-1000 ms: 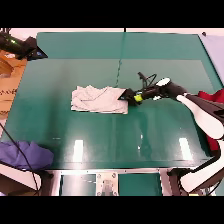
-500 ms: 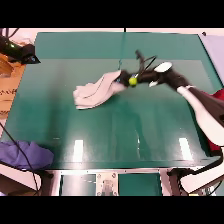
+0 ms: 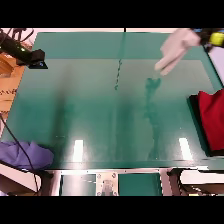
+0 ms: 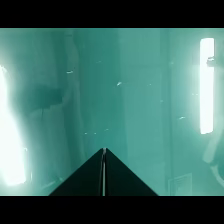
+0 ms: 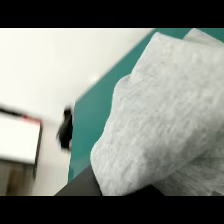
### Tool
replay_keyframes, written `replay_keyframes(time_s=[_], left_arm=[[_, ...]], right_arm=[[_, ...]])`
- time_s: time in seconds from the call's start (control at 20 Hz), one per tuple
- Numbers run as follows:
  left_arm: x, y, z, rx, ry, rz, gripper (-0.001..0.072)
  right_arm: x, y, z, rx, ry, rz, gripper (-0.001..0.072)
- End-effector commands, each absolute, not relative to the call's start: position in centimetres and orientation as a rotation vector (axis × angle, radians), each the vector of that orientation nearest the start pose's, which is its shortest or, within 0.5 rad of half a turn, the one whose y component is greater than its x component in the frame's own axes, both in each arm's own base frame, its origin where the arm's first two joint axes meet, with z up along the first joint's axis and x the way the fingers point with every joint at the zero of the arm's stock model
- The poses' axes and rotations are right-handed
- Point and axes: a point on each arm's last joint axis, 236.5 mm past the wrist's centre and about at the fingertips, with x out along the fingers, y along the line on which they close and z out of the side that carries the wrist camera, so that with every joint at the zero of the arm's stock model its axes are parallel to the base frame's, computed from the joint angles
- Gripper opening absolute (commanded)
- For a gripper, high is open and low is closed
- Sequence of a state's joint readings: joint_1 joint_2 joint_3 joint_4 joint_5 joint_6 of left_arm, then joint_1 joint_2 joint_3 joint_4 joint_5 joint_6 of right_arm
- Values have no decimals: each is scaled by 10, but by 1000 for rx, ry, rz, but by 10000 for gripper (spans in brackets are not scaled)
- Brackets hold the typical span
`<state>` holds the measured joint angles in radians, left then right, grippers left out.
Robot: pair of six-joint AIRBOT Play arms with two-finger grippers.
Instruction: Fold the shirts.
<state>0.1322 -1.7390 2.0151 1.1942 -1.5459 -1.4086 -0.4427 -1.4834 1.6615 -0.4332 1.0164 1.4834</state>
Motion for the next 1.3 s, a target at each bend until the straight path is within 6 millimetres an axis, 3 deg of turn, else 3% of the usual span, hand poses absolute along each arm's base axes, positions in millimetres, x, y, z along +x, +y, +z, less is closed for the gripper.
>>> replay_keyframes(time_s=[0.0, 0.15, 0.3, 0.5, 0.8, 1.0, 1.15, 1.25], left_arm=[[496, -44, 100, -180, 1201, -321, 20], [501, -64, 102, -166, 1177, -345, 20], [504, -79, 104, -150, 1160, -367, 20], [500, -93, 104, -156, 1172, -381, 21], [488, -96, 100, -148, 1225, -397, 21], [482, -96, 98, -145, 1248, -403, 20], [478, -96, 97, -143, 1267, -407, 21], [477, -96, 96, -142, 1269, -407, 21]], right_arm=[[504, -171, 254, 1030, 371, 60, 9], [475, -243, 231, 984, 365, -123, 9], [452, -279, 210, 1000, 389, -202, 9], [424, -292, 176, 1034, 484, -247, 8], [382, -292, 182, 1034, 549, -259, 9], [327, -300, 179, 976, 652, -420, 8], [271, -308, 150, 934, 811, -615, 8], [240, -304, 115, 934, 946, -700, 9]])
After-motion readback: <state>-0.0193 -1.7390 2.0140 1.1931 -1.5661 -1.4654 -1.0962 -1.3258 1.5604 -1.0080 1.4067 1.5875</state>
